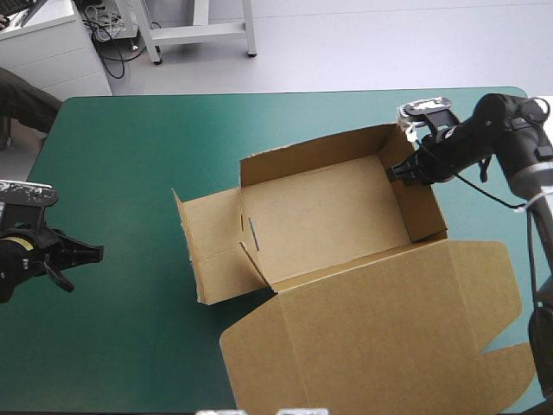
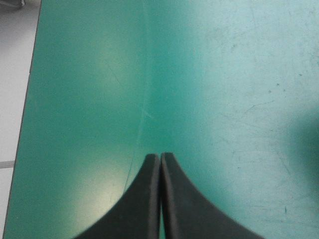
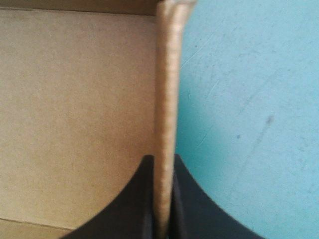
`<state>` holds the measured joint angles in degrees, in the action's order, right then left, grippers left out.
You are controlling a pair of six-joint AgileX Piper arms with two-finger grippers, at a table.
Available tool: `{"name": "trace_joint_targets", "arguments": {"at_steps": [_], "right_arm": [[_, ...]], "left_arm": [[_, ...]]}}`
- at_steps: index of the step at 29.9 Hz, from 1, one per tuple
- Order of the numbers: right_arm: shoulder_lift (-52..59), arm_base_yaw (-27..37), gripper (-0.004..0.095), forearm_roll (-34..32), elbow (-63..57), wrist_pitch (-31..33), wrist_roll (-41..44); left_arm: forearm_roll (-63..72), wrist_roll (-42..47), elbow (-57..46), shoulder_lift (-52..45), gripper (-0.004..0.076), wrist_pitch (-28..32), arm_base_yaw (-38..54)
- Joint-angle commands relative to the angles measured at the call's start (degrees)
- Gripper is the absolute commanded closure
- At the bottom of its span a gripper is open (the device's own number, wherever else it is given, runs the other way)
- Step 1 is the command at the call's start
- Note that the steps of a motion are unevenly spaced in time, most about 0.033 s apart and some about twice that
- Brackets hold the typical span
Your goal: Fold the box
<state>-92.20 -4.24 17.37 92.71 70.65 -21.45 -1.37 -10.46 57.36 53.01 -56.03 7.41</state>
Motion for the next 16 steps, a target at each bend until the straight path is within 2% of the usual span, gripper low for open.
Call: {"name": "trace_joint_targets", "arguments": {"at_steps": [1,6,10,16], "right_arm": [[5.3,3.3,0.0932,5.7,1.9,0.8,-2.9],[8.5,5.4,0.0932,9.0,1.9,0.9,-5.1],[10.7,5.5,0.0932,9.0,1.9,0.9,-5.9],[11.6,5.5,0.0932,9.4,1.9,0.9,-5.7]], "left_arm": [[1.4,0.6,1.5,-0.5,0.0756,3.6,-0.1],[1.4,0.6,-1.1,0.6,0.0741,6.0,-0.1],[5.2,-0.8,-6.0,2.5,0.0728,11.3,-0.1],[21.3,-13.3,-11.0,8.1,0.0728,14.4,0.0]]}}
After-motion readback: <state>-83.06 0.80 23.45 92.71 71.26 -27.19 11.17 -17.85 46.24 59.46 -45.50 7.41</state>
